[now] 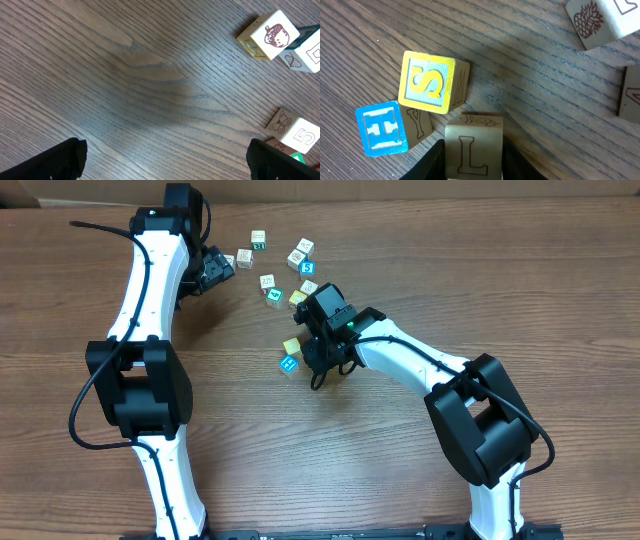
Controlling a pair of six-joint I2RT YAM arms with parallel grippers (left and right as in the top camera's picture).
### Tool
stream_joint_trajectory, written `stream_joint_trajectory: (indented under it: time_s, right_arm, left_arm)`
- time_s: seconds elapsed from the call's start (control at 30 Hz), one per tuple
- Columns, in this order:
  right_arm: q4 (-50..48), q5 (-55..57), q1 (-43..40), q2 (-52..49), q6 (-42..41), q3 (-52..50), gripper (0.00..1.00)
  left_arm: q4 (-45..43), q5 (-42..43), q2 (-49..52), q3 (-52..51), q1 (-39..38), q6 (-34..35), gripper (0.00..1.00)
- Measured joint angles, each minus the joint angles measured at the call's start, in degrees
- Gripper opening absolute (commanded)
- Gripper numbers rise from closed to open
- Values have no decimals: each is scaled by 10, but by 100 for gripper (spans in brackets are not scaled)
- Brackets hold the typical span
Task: Form a circle
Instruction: 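Hold the L block in place next to the yellow S block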
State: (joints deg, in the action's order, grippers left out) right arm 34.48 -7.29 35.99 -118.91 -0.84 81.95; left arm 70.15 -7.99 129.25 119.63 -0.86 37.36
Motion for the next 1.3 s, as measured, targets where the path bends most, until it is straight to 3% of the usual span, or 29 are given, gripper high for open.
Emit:
stream_joint_trajectory:
  time_s: [0.27,0.57,1.3]
  right_arm:
    - [1,0,0,0,2,0,42]
    - [7,0,0,0,4,0,28]
    - [4,0,0,0,4,0,33]
  left_arm:
    - [0,0,0,0,0,0,100]
    - [0,0,0,0,0,0,100]
    - [0,0,0,0,0,0,100]
